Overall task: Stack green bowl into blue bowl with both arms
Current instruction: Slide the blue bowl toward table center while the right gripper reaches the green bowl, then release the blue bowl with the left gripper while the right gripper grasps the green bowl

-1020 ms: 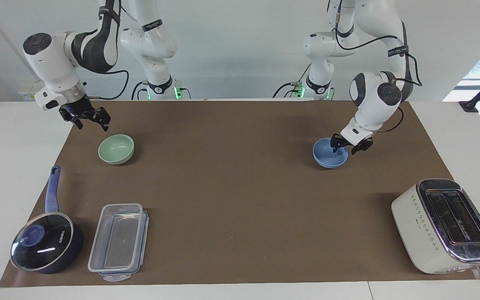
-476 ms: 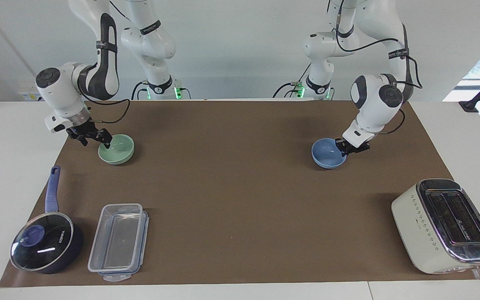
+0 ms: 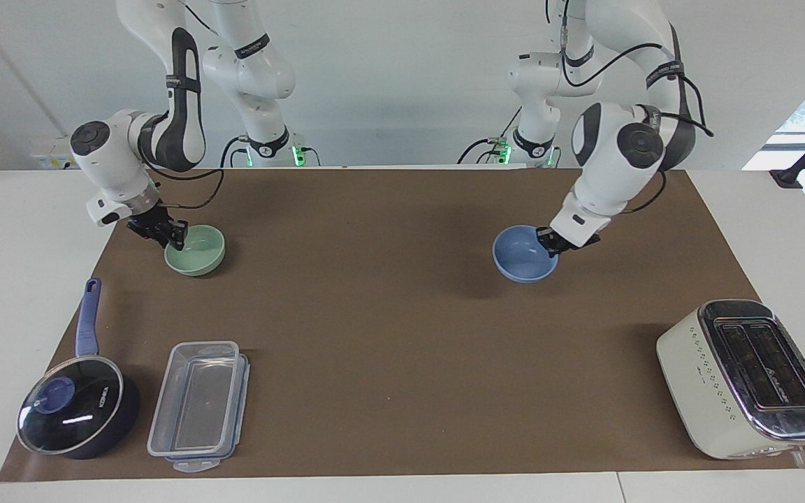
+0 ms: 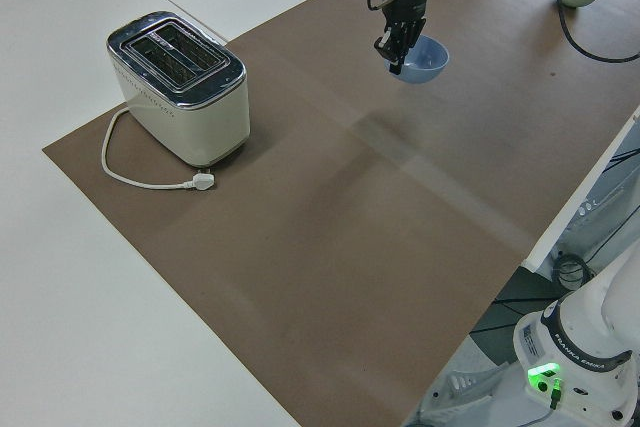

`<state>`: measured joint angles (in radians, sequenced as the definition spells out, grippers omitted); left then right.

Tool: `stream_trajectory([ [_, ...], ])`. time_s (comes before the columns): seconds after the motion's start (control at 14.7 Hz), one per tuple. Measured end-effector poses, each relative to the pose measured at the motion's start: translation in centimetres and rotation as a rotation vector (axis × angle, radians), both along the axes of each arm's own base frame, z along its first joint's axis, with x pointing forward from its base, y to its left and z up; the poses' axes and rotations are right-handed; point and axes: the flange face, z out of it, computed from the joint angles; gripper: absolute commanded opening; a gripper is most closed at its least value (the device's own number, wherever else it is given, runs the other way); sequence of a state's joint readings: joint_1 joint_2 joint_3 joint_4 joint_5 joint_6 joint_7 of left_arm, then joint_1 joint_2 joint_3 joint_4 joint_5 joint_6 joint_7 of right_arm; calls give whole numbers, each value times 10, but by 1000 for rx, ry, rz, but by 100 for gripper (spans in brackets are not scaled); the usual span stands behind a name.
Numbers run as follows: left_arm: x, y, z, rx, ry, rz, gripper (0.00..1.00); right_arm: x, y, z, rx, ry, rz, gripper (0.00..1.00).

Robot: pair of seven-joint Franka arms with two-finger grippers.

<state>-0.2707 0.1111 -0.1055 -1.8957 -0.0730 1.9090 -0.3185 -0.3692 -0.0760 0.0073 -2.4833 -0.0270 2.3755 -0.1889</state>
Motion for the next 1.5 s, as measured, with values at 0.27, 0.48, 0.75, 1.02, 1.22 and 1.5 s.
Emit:
stream_trajectory([
  [0.27, -59, -131, -31, -32, -34, 70, 0, 18, -4, 41, -18, -48, 3, 0],
  [0.48, -77, -151, -58, -44, -53, 61, 0, 36, 10, 78, -20, -50, 40, 0],
  [0.75, -85, -156, -84, -44, -53, 48, 5, 44, 65, 107, 26, -27, 42, 0],
  [1.02, -86, -156, -87, -42, -49, 31, 100, 44, 110, 112, 119, -8, 50, 0],
  [1.22, -85, -156, -86, -42, -49, 28, 100, 48, 160, 113, 139, -12, 46, 0],
  [1.5, -67, -139, -56, -35, -42, 64, 100, 55, 254, 115, 139, -98, 3, 0],
])
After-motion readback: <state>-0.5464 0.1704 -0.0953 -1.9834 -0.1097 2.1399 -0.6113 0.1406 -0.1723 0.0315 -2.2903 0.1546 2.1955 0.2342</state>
